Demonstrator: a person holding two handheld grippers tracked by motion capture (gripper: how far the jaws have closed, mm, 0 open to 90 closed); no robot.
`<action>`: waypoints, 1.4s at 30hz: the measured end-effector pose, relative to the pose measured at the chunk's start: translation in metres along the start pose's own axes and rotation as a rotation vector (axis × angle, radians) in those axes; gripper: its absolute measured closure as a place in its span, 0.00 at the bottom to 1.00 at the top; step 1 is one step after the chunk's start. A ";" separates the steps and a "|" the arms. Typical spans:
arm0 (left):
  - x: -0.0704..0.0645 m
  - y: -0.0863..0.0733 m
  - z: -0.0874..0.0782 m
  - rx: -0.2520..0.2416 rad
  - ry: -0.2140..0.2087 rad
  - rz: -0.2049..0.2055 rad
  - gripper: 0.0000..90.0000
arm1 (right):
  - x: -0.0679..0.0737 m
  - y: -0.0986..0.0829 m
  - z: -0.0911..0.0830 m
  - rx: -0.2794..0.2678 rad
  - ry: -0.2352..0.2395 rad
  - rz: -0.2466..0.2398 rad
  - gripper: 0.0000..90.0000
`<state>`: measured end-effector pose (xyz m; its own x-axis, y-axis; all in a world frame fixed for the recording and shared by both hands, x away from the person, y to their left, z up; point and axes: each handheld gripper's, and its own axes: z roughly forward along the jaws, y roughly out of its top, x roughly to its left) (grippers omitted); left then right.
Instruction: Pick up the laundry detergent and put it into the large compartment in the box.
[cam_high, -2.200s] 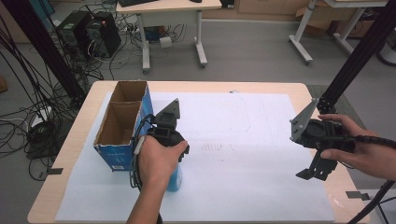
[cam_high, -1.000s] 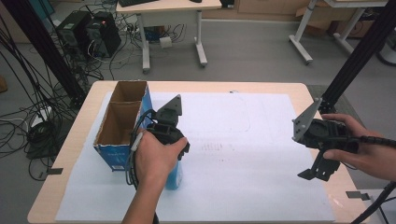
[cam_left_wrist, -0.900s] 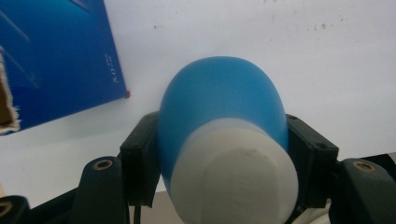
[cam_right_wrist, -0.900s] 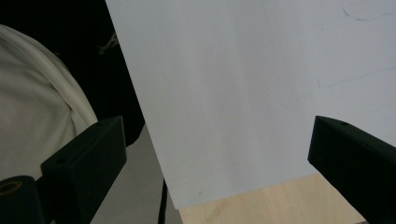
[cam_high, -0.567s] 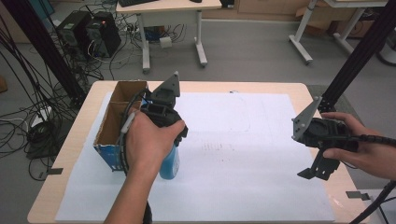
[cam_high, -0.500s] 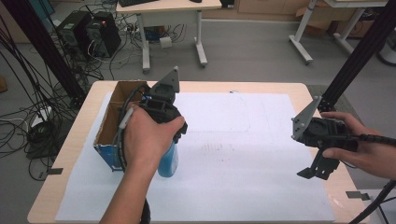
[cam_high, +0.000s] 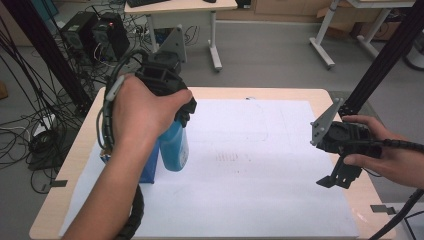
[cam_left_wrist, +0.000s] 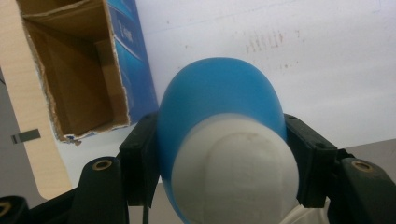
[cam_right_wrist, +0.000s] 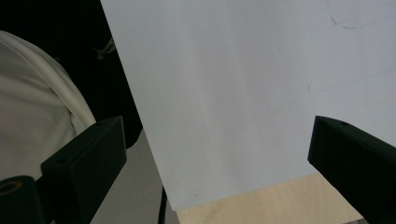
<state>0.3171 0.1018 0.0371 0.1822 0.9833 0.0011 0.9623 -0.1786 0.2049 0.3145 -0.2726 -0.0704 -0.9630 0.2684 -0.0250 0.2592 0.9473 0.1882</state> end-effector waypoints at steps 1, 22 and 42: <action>0.001 0.000 -0.002 -0.009 -0.004 -0.007 0.42 | 0.000 0.000 0.000 0.001 -0.001 0.002 0.05; 0.032 0.013 -0.067 -0.089 -0.044 -0.014 0.42 | -0.011 0.014 -0.011 0.037 0.006 0.032 0.05; 0.082 0.027 -0.088 -0.131 0.007 -0.122 0.42 | -0.019 0.033 -0.015 0.059 0.000 0.033 0.05</action>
<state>0.3403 0.1809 0.1293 0.0637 0.9977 -0.0245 0.9426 -0.0521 0.3298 0.3399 -0.2491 -0.0492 -0.9538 0.2997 -0.0199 0.2948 0.9466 0.1303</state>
